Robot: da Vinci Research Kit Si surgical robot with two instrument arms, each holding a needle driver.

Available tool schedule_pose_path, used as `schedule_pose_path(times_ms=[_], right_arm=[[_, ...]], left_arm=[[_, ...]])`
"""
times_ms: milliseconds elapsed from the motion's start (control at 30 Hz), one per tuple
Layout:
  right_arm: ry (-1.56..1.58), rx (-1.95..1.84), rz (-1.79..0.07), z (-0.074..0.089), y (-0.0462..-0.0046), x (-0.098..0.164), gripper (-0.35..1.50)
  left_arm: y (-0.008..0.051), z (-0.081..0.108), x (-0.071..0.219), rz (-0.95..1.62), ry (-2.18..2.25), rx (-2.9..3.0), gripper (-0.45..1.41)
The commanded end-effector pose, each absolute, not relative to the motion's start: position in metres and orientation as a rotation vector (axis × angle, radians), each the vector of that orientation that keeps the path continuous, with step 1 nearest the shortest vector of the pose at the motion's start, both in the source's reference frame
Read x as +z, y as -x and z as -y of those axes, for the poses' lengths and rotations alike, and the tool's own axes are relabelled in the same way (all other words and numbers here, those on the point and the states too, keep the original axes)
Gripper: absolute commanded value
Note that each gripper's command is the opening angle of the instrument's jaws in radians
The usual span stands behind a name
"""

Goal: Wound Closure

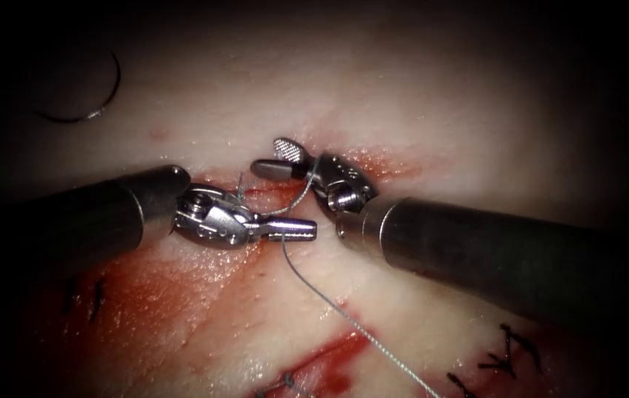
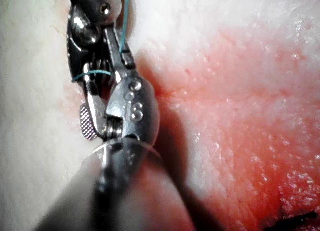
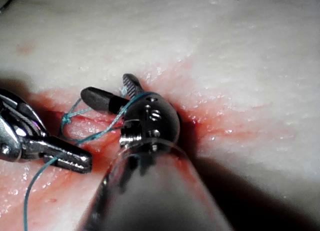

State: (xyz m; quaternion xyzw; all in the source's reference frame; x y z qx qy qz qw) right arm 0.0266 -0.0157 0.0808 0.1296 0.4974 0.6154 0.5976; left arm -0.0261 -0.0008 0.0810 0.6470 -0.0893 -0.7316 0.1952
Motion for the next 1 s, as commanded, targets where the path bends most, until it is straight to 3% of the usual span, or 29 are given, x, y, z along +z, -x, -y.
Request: schedule_pose_path(times_ms=[33, 167, 267, 300, 333, 400, 567, 1000], right_arm=[[-0.319, 1.430, -1.151, 0.0155, -0.0277, 0.0809, 1.13], [-0.330, 1.434, -1.137, 0.0159, -0.0278, 0.0806, 0.96], [-0.341, 1.444, -1.130, 0.0160, -0.0278, 0.0804, 0.69], [-0.340, 1.446, -1.130, 0.0160, -0.0278, 0.0803, 0.54], [-0.338, 1.447, -1.126, 0.0161, -0.0278, 0.0802, 0.19], [-0.334, 1.452, -1.114, 0.0162, -0.0278, 0.0801, -0.35], [-0.316, 1.493, -1.080, 0.0159, -0.0275, 0.0791, -0.35], [-0.257, 1.404, -1.223, 0.0147, -0.0281, 0.0739, -0.35]], left_arm=[[0.0266, 0.0001, 0.0814, 0.253, -1.814, -2.047, -0.45], [0.0263, 0.0001, 0.0813, 0.251, -1.815, -2.044, -0.45], [0.0261, 0.0002, 0.0813, 0.249, -1.816, -2.041, -0.45], [0.0260, 0.0002, 0.0813, 0.248, -1.817, -2.040, -0.45], [0.0259, 0.0002, 0.0813, 0.249, -1.815, -2.042, -0.45], [0.0258, 0.0002, 0.0813, 0.248, -1.815, -2.041, -0.45], [0.0254, 0.0005, 0.0811, 0.245, -1.814, -2.047, -0.45], [0.0216, -0.0017, 0.0798, 0.225, -1.784, -2.184, -0.45]])
